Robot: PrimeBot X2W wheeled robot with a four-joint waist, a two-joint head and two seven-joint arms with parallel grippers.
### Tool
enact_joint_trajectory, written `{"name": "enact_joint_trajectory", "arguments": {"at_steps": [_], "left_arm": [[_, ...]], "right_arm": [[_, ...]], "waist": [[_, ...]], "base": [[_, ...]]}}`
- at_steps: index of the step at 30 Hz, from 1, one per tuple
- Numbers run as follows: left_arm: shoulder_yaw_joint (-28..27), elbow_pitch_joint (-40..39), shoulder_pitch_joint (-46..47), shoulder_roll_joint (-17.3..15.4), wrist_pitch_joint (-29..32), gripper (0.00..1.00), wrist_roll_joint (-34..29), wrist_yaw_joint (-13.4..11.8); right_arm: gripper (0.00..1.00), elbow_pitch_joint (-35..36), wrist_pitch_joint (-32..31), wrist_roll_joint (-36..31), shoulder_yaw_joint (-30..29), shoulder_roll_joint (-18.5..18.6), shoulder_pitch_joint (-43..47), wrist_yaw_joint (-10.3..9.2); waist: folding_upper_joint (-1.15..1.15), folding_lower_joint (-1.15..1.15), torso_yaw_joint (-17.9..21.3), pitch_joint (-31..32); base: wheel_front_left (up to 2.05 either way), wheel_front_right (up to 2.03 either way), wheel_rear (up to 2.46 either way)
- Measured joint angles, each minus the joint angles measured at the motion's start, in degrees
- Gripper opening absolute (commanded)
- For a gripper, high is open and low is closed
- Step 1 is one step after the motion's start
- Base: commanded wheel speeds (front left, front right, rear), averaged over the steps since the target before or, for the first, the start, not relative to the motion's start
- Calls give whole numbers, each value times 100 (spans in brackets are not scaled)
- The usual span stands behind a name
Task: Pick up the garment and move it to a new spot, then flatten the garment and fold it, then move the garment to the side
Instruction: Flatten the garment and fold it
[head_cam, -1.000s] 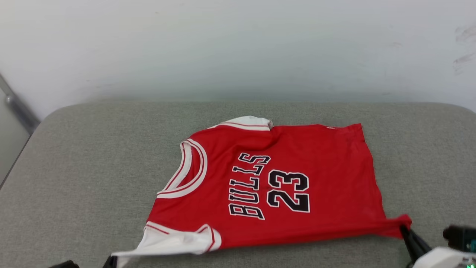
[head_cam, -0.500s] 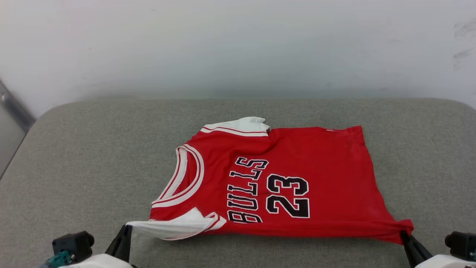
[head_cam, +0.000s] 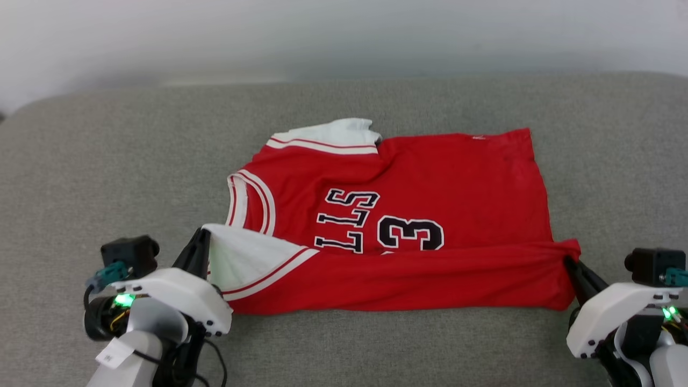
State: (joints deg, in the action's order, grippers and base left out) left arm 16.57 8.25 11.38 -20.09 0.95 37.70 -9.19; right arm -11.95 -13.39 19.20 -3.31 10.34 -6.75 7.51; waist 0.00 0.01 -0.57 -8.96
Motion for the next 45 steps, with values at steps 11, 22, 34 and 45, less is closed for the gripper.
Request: {"name": "enact_joint_trajectory", "arguments": {"at_steps": [11, 22, 34, 45], "left_arm": [[198, 1346, 789, 263, 56, 0, 107, 383], [301, 1572, 805, -3, 559, 100, 248, 542], [510, -64, 57, -1053, 2765, 100, 563, 254], [343, 16, -206, -1200, 3572, 100, 1058, -110]], "right_arm": [[31, -923, 345, 159, 494, 223, -686, 0], [100, -699, 1954, 152, 570, 13, -398, 0], [100, -66, 1748, -40, 325, -346, 213, -1], [100, 188, 1678, 51, 344, -465, 194, -1]], "waist": [[0, 0, 91, -610], [0, -1, 90, -134], [0, -2, 246, 435], [0, -2, 515, 99]], "base": [[0, 0, 0], [0, 0, 0], [0, 0, 0], [0, 0, 0]]}}
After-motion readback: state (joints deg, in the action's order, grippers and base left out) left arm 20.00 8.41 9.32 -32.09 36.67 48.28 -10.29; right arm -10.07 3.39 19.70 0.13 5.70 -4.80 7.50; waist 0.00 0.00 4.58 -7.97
